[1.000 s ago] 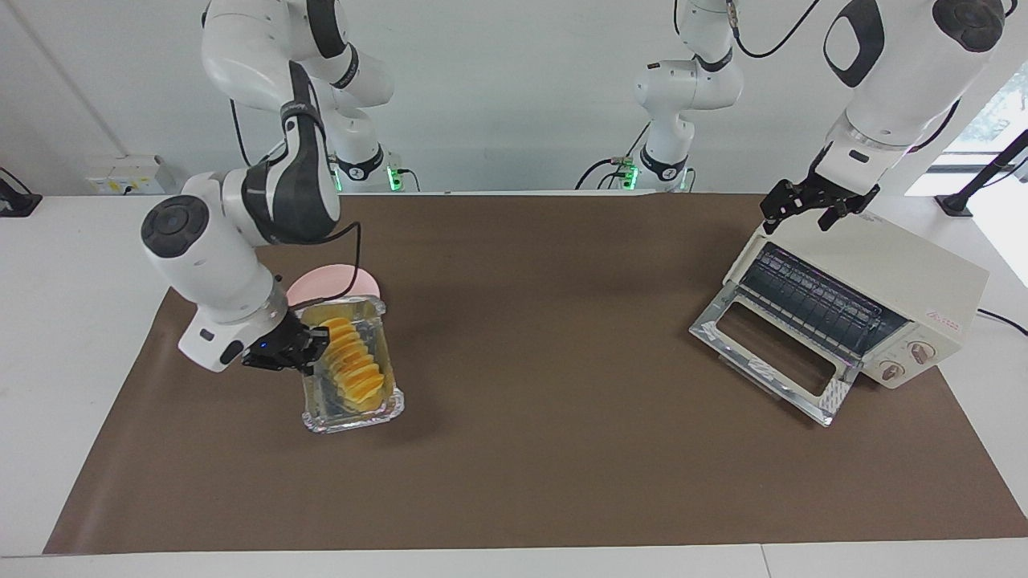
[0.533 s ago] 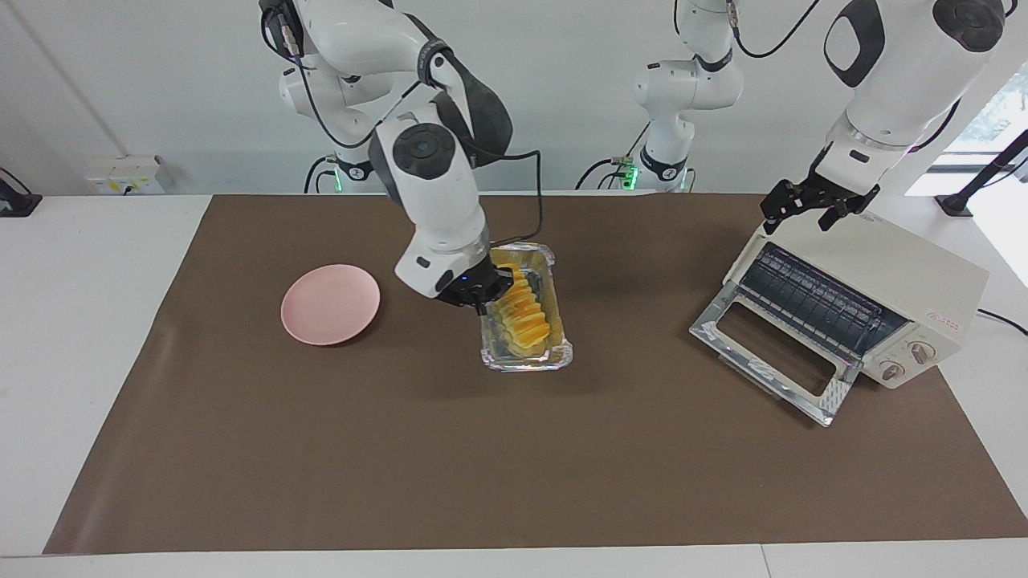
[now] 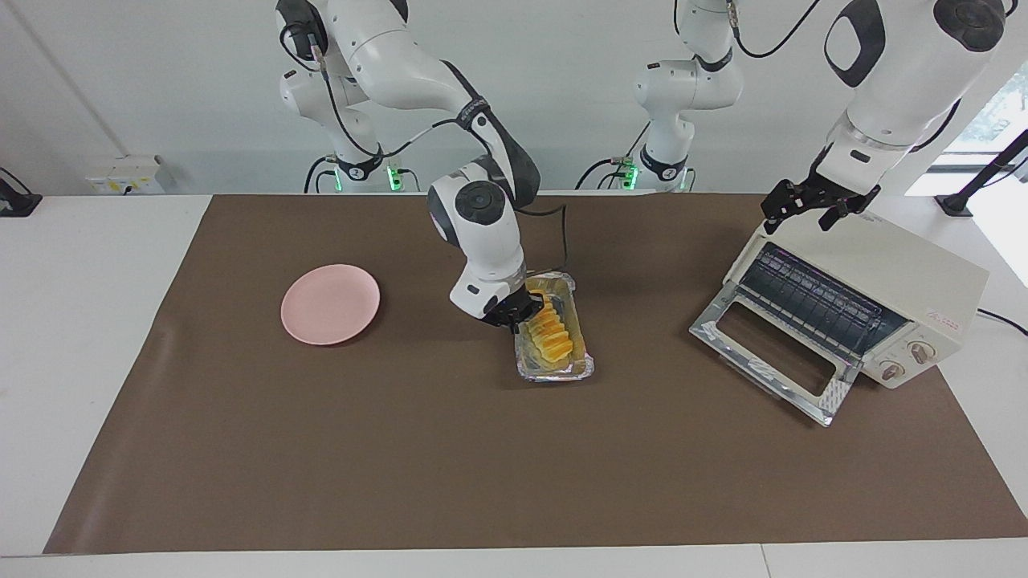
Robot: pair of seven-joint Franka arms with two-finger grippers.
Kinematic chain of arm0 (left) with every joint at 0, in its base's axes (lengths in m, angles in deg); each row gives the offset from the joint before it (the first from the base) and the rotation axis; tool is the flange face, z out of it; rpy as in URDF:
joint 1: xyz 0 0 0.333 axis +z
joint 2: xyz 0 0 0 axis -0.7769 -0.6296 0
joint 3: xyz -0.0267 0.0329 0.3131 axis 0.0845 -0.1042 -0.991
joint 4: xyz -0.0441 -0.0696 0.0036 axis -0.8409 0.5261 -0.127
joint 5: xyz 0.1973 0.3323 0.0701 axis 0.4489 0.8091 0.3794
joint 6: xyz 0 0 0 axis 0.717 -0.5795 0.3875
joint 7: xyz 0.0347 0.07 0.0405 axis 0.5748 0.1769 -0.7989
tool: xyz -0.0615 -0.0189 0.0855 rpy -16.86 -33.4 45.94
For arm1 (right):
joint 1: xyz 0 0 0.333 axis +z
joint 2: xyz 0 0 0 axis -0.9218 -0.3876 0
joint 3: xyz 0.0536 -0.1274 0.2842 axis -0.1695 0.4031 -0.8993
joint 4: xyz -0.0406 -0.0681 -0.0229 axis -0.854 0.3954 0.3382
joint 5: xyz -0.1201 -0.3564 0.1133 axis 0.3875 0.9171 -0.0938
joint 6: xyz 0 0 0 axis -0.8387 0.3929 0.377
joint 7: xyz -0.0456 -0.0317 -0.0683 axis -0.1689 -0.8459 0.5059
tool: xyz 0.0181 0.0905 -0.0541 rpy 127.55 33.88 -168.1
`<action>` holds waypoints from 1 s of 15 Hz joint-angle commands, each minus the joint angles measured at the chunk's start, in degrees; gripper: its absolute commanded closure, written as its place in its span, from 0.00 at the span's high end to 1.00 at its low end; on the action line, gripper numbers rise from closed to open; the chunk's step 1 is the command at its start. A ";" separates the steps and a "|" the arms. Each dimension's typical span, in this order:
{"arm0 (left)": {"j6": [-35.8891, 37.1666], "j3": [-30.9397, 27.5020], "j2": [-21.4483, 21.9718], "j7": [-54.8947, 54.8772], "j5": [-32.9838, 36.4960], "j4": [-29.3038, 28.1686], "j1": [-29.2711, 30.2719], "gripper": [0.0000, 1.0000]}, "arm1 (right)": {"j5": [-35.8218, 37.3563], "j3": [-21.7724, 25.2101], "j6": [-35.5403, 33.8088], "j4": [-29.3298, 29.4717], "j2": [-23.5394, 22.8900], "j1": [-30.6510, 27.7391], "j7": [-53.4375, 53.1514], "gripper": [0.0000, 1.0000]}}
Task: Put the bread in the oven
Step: 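Slide the foil tray toward the oven and release it with the right gripper, then reach the left gripper to the foil tray while the right gripper withdraws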
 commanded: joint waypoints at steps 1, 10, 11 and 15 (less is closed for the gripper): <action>-0.36 0.21 -0.05 -0.30 0.11 0.43 0.64 1.00 | -1.29 0.20 0.40 -1.68 1.72 -0.03 -2.33 0.00; -4.38 0.39 -0.14 0.49 -0.06 0.25 -0.24 1.00 | -1.20 1.35 -15.77 5.35 7.95 -6.25 -6.21 1.00; -7.27 0.56 -0.40 1.88 -0.50 -1.14 -1.54 1.00 | -1.11 1.35 -16.82 5.35 9.53 -8.45 -4.47 1.00; -13.97 0.65 -2.41 12.77 -1.90 -2.48 -9.53 1.00 | -0.24 1.61 -21.74 5.35 13.58 -17.06 15.01 1.00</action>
